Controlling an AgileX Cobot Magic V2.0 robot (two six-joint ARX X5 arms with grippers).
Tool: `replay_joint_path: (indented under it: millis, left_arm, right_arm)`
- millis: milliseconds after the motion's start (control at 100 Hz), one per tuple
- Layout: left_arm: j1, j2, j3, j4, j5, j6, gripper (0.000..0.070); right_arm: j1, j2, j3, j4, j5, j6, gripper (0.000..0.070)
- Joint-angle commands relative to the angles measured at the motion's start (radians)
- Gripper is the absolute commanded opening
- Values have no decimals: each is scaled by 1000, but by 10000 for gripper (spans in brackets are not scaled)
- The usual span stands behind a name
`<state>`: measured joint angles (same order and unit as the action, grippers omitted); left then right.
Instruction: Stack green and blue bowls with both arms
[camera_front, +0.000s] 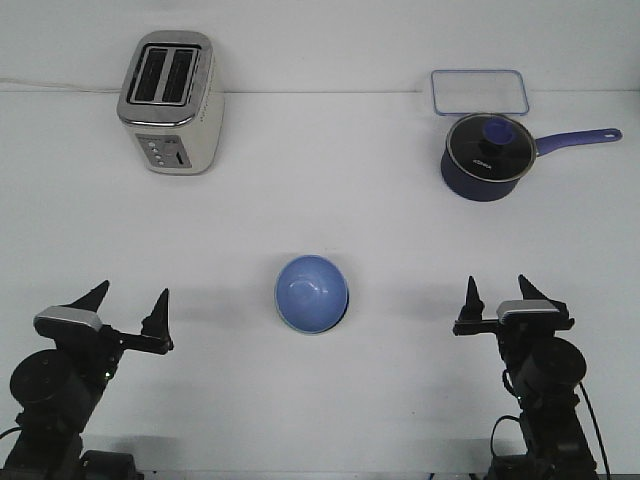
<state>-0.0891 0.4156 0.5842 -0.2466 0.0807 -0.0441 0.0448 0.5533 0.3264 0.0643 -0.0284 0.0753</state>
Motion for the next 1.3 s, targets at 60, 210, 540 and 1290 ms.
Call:
replay_joint_path:
  millis: [60,210,540,1290]
  left_arm:
    - [-1,0,5,9,-2,5,700]
    - [-1,0,5,9,-2,5,444]
    - [-1,0,5,8,-2,5,13]
    - [-1,0,5,9,-3,5,12]
  right_arm:
    - [2,4,0,10,3,6,582]
    - [2,4,0,10,3,6,582]
    - [2,4,0,10,3,6,355]
    - [2,4,0,10,3,6,8]
